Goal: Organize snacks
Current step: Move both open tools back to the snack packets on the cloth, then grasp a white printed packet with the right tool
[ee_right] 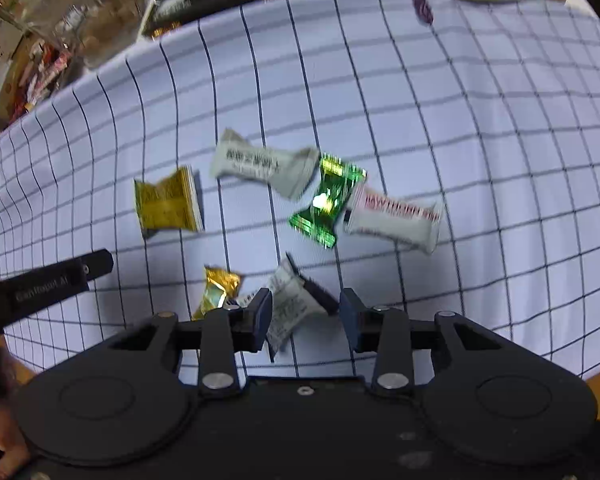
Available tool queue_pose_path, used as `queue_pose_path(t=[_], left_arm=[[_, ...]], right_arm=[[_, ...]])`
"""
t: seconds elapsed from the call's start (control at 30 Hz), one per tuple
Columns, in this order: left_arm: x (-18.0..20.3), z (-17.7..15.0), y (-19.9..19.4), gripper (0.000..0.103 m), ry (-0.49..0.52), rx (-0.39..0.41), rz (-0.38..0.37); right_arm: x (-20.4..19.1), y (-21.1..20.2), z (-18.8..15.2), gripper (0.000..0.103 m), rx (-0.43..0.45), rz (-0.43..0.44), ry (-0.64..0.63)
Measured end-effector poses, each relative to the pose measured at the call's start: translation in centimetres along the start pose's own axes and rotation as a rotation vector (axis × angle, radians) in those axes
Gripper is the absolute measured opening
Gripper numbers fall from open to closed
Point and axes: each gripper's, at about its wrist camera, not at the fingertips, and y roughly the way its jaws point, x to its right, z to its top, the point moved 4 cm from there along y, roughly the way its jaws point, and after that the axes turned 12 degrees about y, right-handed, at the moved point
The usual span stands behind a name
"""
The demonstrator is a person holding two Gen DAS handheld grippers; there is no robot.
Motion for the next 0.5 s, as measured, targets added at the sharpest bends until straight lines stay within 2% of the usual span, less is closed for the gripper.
queue_pose_path(t=[0.2,0.3,0.5], left_arm=[[0.0,0.0,0.2,0.055,-0.016,-0.016,-0.013],[0.2,0.1,0.2,0.055,-0.018,-0.018,-0.035],[0.2,0.1,0.0,0.055,-0.01,-0.01,-0.06]], right_arm=[[-0.7,1.1,-0.9,0.04,-0.04,-0.023,-0.026],[-1.7,1.5,-0.8,0.04,-0.059,-0.002,-0.041],[-3.1,3.2,0.0,0.042,-0.148,0.057,0.026]])
